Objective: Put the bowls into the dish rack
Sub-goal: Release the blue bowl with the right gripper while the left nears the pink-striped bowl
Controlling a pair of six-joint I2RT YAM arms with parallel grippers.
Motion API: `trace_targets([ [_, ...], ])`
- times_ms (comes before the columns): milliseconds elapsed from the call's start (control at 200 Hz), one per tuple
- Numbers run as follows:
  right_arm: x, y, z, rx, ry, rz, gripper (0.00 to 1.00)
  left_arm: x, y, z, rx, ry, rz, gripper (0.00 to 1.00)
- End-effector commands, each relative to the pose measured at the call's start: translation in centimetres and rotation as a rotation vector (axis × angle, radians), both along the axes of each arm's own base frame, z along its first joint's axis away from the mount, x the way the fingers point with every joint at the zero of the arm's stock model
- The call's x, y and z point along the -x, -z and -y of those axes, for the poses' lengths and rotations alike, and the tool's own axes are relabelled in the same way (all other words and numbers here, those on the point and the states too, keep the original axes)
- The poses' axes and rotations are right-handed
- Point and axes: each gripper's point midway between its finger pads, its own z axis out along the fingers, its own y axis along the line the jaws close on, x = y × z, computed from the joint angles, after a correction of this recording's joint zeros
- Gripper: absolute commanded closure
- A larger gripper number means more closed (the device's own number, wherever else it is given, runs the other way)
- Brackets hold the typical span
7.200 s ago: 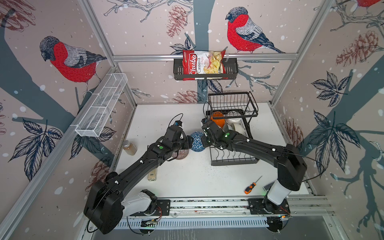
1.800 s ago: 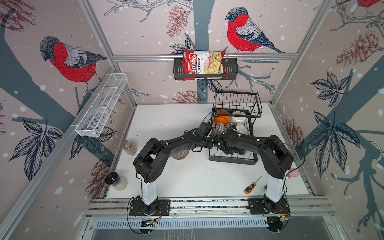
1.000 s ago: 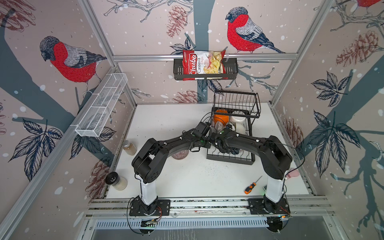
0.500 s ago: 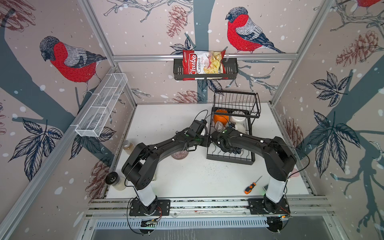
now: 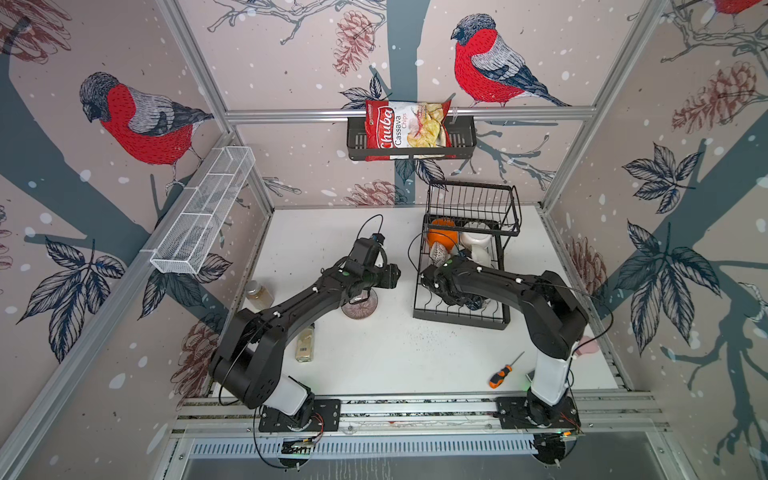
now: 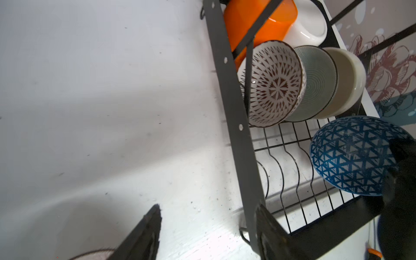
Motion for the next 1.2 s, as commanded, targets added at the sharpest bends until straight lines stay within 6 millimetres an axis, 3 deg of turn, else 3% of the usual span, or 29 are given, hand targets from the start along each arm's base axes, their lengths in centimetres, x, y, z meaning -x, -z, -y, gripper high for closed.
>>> trace_targets([
  [0,-0.2,-0.9,0.3,0.047,-0.002,0.022,1.0,-0.3,-1.0,-1.8,-0.006,-0.06,0.038,0.33],
  [265,-0.8,-0.7,-0.5,0.06,-0.018,0.01,1.0,-0.1,-2.5,-3.9,-0.024,-0.125,0.095,0.31],
  [745,-0.9,-1.1,0.8,0.104,-0.025,-0.016,1.0,0.1,-2.6,-4.5,-0.021,-0.132,0.102,0.31],
  [1196,-1.4,0.7,-1.4,0.138,-0.065,-0.049,1.0,0.3,-2.6,-4.6,-0.023,-0.135,0.099,0.31],
])
